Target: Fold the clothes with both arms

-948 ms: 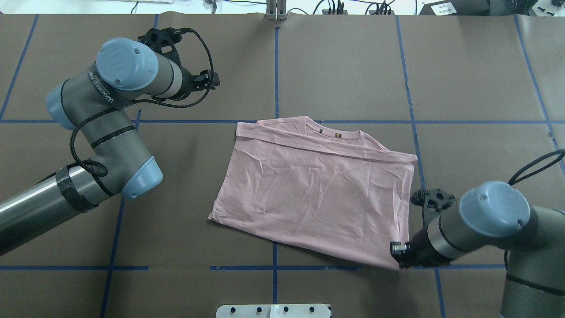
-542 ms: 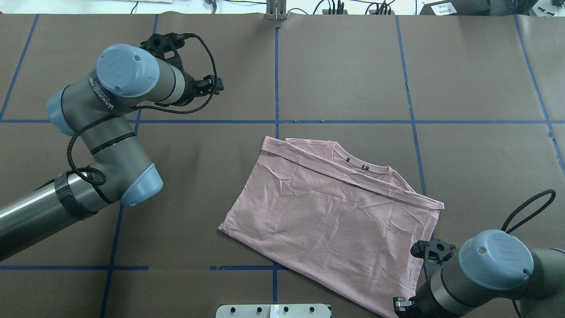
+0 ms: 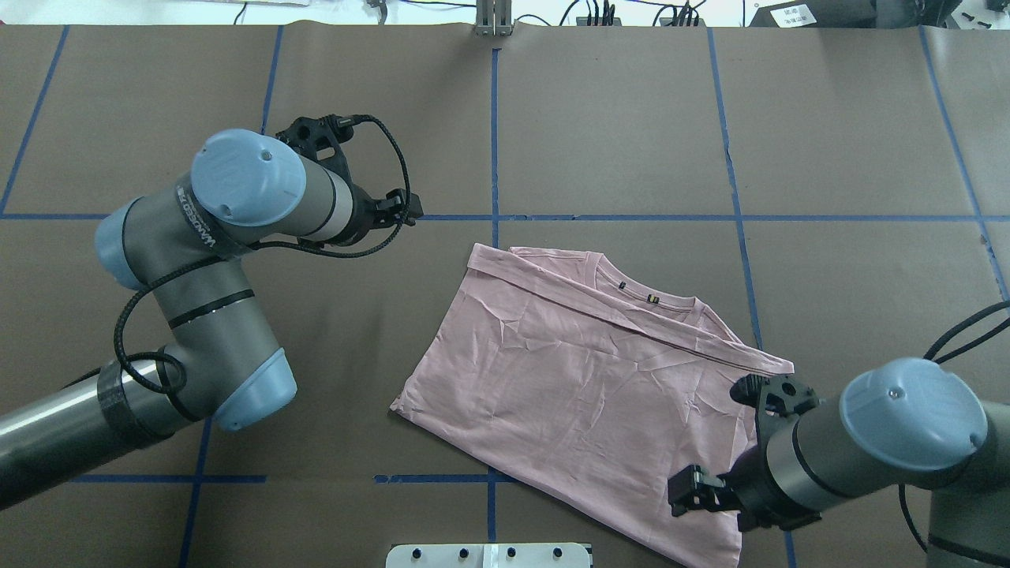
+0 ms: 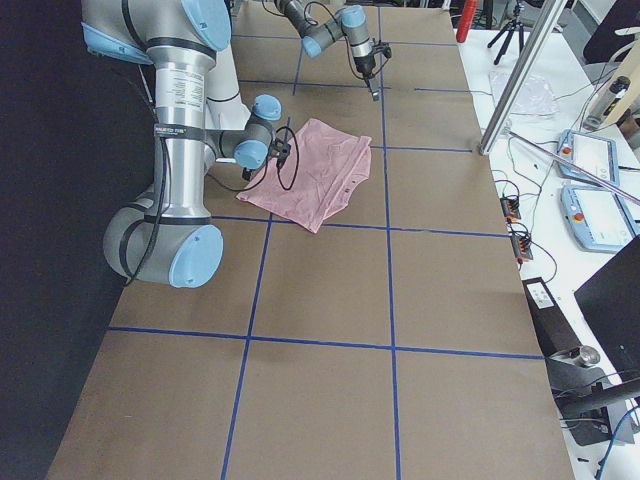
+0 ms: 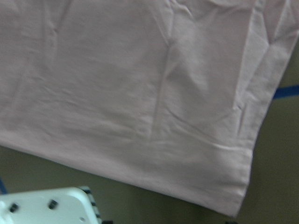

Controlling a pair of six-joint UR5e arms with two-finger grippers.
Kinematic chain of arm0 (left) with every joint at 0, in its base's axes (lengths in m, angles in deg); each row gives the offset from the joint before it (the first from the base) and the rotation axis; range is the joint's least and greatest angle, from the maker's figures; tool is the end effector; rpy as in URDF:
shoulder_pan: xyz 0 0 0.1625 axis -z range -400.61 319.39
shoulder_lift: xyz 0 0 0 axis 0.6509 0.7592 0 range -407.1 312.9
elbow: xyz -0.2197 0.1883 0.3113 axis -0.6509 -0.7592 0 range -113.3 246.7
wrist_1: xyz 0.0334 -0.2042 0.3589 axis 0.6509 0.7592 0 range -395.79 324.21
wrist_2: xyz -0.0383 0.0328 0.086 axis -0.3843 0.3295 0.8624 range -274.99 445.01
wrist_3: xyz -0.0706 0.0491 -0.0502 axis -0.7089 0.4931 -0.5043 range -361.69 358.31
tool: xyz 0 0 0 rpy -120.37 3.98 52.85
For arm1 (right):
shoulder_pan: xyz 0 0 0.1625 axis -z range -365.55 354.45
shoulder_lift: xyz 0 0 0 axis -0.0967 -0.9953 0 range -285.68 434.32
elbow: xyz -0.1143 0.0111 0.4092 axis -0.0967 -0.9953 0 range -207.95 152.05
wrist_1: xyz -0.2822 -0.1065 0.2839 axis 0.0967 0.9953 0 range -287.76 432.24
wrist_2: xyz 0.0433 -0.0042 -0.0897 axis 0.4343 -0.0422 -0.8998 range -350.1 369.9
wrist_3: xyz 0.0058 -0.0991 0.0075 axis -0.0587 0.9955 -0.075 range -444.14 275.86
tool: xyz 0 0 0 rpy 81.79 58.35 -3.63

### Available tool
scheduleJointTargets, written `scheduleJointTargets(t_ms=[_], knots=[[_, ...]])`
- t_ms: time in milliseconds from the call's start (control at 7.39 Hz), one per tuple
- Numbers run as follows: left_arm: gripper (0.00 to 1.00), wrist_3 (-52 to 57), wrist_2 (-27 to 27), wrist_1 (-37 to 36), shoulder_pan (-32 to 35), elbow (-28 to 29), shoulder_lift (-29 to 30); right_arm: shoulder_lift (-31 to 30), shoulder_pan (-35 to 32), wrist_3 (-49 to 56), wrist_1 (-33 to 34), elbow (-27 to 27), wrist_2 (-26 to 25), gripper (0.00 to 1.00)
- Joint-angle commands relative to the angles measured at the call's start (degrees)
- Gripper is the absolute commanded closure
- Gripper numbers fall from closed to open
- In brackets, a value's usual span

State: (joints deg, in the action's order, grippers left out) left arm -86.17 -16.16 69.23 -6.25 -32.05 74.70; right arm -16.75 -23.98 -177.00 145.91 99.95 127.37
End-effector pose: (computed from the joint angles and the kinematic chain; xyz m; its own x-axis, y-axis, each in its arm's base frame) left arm 0.4795 -0.4660 0.2417 0.5052 -0.2311 -0.8315 0.3750 0.9266 -0.0298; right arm -0.3864 -0.2208 0.3256 0.5716 0.2370 0.7856 0.0413 0.9478 -0.3160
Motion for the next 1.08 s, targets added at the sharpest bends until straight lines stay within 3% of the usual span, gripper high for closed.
scheduleJointTargets(t_ms=[0,271,948], knots=[[0.00,-11.16,-0.18,-13.37,-8.04,-6.69,-0.50,5.35,-6.85,0.49,0.15,-0.46,-4.08,0.00],[0.00,-19.72,2.71,-14.49,-14.90,-5.67,-0.07,5.90,-7.93,0.49,0.16,-0.81,-5.66,0.00],[0.00,-22.83,3.08,-14.49,-16.34,-2.94,-0.68,7.57,-7.93,0.49,0.16,-2.31,-6.99,0.00]])
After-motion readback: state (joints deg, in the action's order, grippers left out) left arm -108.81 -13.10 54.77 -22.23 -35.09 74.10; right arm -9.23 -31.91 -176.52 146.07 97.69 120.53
